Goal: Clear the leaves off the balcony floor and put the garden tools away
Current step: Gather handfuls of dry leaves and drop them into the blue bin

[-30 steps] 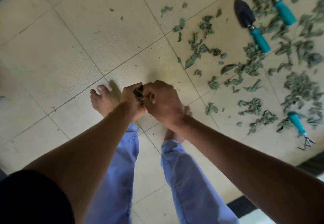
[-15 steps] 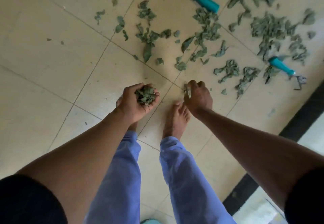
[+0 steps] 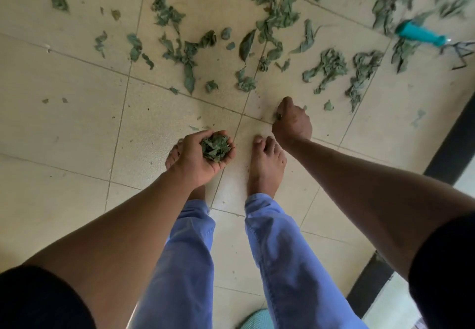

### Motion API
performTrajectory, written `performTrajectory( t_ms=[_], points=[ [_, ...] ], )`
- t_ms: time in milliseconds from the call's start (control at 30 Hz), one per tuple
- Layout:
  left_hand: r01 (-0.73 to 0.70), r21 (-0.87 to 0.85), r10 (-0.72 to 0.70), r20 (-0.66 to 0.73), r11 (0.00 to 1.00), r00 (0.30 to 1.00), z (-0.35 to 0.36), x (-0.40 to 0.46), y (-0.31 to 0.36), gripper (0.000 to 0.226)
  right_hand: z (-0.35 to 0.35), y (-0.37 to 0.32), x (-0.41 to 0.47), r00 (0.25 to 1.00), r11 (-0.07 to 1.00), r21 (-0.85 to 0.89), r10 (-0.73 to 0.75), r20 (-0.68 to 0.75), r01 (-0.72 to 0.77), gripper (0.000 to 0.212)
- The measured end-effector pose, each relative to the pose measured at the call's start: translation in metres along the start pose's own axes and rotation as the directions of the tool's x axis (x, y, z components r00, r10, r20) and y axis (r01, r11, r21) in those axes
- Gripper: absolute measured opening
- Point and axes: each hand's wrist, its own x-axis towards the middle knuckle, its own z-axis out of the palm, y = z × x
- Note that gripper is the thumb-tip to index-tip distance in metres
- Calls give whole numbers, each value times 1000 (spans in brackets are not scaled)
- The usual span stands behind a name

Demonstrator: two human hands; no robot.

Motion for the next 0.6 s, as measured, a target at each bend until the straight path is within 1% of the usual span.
performTrajectory(
  t_ms=[33, 67, 100, 167, 233, 267, 300, 333, 367, 400, 467, 500, 533, 600],
  points=[
    [-2, 9, 2, -6, 1000, 1000, 4, 0, 2, 40, -5, -1, -1, 1000, 997, 71, 29, 5, -29, 30],
    [-4, 10, 4, -6, 1000, 1000, 8, 0, 5, 40, -11, -4, -6, 999, 984, 176, 27, 17, -30, 30],
    [-2, 16, 2, -10, 1000, 1000, 13, 0, 7, 41, -16, -7, -13, 1000, 955, 298, -7, 29, -2, 31],
    [-4, 30, 5, -23, 1000, 1000, 24, 1, 11, 41, -29, -17, -36, 988, 863, 486, -157, 3, 136, 33],
    [-1, 77, 5, -46, 997, 999, 34, 3, 13, 40, -39, -30, -65, 956, 785, 563, -290, -32, 257, 34],
    [-1, 108, 7, -52, 994, 999, 39, 4, 12, 39, -39, -35, -77, 949, 781, 563, -314, -19, 270, 34],
    [7, 142, 0, -51, 990, 999, 44, 5, 12, 38, -38, -41, -86, 948, 800, 538, -319, 11, 263, 33],
    [21, 169, -15, -38, 985, 999, 49, 5, 12, 38, -38, -46, -93, 945, 836, 481, -325, 46, 264, 31],
    [30, 200, -25, -27, 979, 999, 55, 5, 11, 38, -37, -49, -97, 935, 865, 404, -349, 58, 298, 28],
    [32, 227, -28, -21, 973, 999, 59, 6, 11, 39, -37, -51, -100, 917, 869, 336, -398, 37, 364, 26],
    [29, 256, -25, -21, 966, 999, 66, 9, 10, 39, -42, -53, -98, 875, 839, 259, -480, -62, 479, 19],
    [33, 256, -29, -20, 966, 999, 67, 11, 9, 37, -47, -52, -95, 872, 838, 243, -478, -105, 489, 18],
    [40, 248, -37, -19, 968, 999, 68, 14, 9, 36, -51, -49, -89, 884, 851, 239, -446, -140, 468, 17],
    [43, 209, -41, -13, 977, 999, 67, 19, 10, 37, -50, -34, -68, 920, 896, 223, -349, -180, 384, 14]
  ],
)
